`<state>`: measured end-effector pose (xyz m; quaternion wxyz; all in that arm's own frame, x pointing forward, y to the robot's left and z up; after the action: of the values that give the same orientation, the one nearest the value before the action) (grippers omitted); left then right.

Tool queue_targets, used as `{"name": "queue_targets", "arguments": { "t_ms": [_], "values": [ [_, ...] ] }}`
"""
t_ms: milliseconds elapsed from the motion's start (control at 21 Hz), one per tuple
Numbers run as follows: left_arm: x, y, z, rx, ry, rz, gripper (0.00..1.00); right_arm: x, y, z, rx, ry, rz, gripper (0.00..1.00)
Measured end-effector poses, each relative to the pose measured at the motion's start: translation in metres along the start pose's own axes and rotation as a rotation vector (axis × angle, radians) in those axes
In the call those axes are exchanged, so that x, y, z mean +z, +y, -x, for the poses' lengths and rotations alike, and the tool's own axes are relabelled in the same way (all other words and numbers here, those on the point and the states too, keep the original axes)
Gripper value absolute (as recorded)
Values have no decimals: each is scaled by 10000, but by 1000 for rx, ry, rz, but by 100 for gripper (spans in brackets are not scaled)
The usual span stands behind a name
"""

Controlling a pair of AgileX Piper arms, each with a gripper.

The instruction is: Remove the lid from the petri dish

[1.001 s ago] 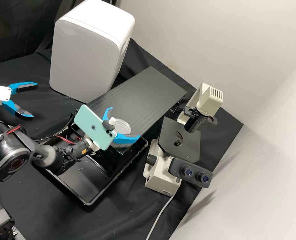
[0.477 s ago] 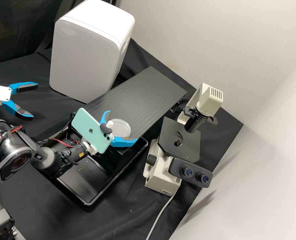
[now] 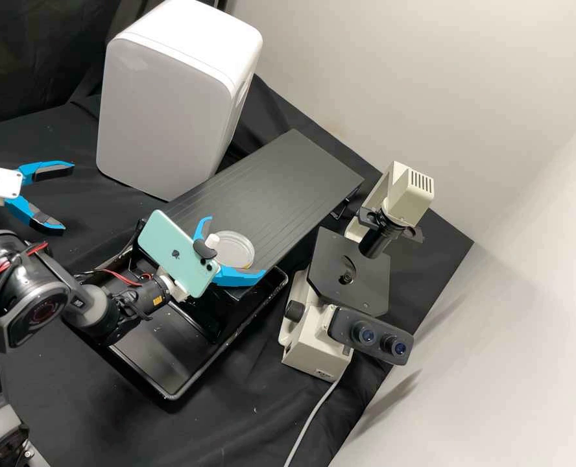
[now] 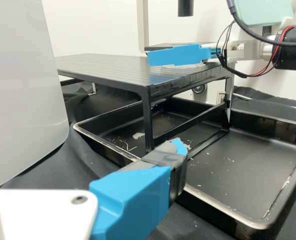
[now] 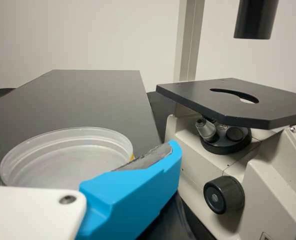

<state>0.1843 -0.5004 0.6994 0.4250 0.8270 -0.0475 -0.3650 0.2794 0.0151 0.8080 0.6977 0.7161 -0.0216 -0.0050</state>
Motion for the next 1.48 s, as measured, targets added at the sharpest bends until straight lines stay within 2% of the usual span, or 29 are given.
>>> {"name": "queue_targets", "arguments": {
  "t_ms": [48,95,477,1191,1477],
  "values": [
    [0,0,0,0,0,0,100,0,0,0,0,0,0,100],
    [0,0,0,0,0,0,100,0,0,0,0,0,0,0],
    [0,0,0,0,0,0,100,19,-18,-16,14,13,4,0],
    [13,-2,-2,-1,-6,-1,100,23,-22,-17,13,12,4,0],
    [10,-27,-10,-13,-5,2,100,26,-24,-18,12,11,4,0]
  ]
}}
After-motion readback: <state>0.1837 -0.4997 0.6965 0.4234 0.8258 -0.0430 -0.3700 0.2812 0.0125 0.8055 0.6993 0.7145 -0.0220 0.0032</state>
